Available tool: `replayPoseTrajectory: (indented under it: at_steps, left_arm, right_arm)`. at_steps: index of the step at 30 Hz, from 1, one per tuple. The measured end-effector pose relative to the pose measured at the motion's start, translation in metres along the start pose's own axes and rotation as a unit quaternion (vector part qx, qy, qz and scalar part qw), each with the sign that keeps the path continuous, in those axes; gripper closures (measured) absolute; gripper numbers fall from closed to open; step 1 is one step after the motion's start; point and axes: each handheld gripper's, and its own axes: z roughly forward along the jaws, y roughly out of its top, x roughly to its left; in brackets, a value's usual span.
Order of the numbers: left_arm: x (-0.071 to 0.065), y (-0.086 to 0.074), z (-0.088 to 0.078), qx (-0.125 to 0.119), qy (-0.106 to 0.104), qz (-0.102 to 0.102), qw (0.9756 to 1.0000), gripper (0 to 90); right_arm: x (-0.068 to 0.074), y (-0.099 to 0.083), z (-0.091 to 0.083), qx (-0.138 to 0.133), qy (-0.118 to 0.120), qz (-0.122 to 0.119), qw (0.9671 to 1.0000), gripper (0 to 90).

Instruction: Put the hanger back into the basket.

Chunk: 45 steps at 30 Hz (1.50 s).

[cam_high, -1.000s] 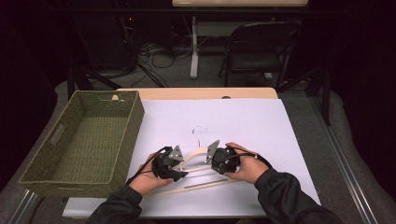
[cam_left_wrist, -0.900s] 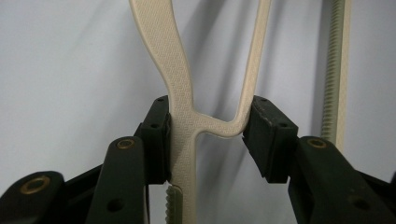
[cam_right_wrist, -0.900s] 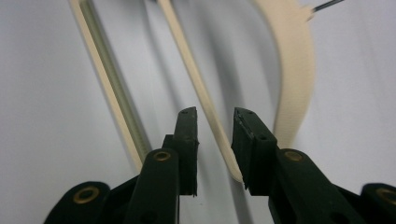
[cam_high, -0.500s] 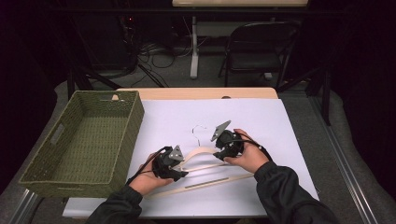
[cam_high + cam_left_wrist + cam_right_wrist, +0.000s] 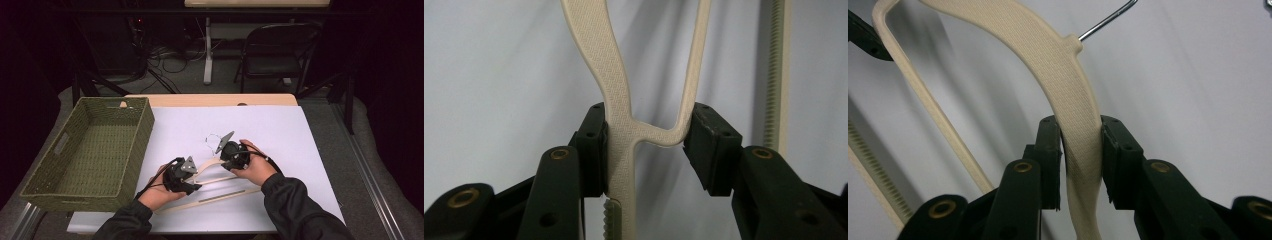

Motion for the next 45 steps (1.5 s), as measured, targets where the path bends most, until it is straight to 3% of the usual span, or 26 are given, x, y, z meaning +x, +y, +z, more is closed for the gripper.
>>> replayPoseTrajectory:
  at_steps: [4,6,8,10,17,21,22,23,26,42,45]
  left_arm:
    - [0.0,0.0,-0.004,-0.001,-0.001,-0.002,1.0,55.2]
    - [0.001,0.0,-0.006,-0.005,-0.01,-0.015,0.9998,55.0]
    - [0.001,-0.001,-0.007,-0.008,-0.013,-0.022,0.9996,55.1]
    - [0.002,-0.001,-0.01,-0.01,-0.019,-0.032,0.9993,56.2]
    - [0.001,-0.001,-0.015,-0.015,-0.019,-0.032,0.9992,56.9]
    - [0.002,-0.001,-0.019,-0.023,-0.035,-0.042,0.9982,59.5]
    - [0.002,-0.001,-0.02,-0.023,-0.037,-0.046,0.998,59.5]
    - [0.003,-0.001,-0.021,-0.023,-0.048,-0.064,0.9965,59.6]
    - [0.004,-0.001,-0.022,-0.02,-0.06,-0.071,0.9954,64.1]
    - [0.003,0.003,-0.027,-0.008,-0.094,-0.058,0.9938,74.9]
    - [-0.001,0.003,-0.029,-0.007,-0.097,-0.053,0.9938,78.7]
  right_arm:
    - [0.005,0.001,-0.006,-0.008,-0.011,-0.021,0.9997,72.6]
    - [0.008,0.001,-0.011,-0.012,-0.021,-0.038,0.999,73.0]
    - [0.009,0.001,-0.012,-0.014,-0.023,-0.04,0.9988,73.1]
    - [0.015,0.001,-0.018,-0.02,-0.038,-0.066,0.9968,73.4]
    - [0.023,-0.001,-0.031,-0.038,-0.059,-0.094,0.9931,73.9]
    - [0.027,-0.002,-0.036,-0.047,-0.067,-0.105,0.9912,74.1]
    - [0.027,-0.002,-0.036,-0.047,-0.067,-0.105,0.9912,74.1]
    - [0.029,-0.002,-0.038,-0.047,-0.07,-0.109,0.9905,74.1]
    - [0.031,-0.002,-0.041,-0.052,-0.072,-0.114,0.9896,74.3]
    - [0.041,-0.005,-0.052,-0.063,-0.079,-0.125,0.9869,74.9]
    - [0.044,-0.007,-0.057,-0.071,-0.071,-0.122,0.9874,70.5]
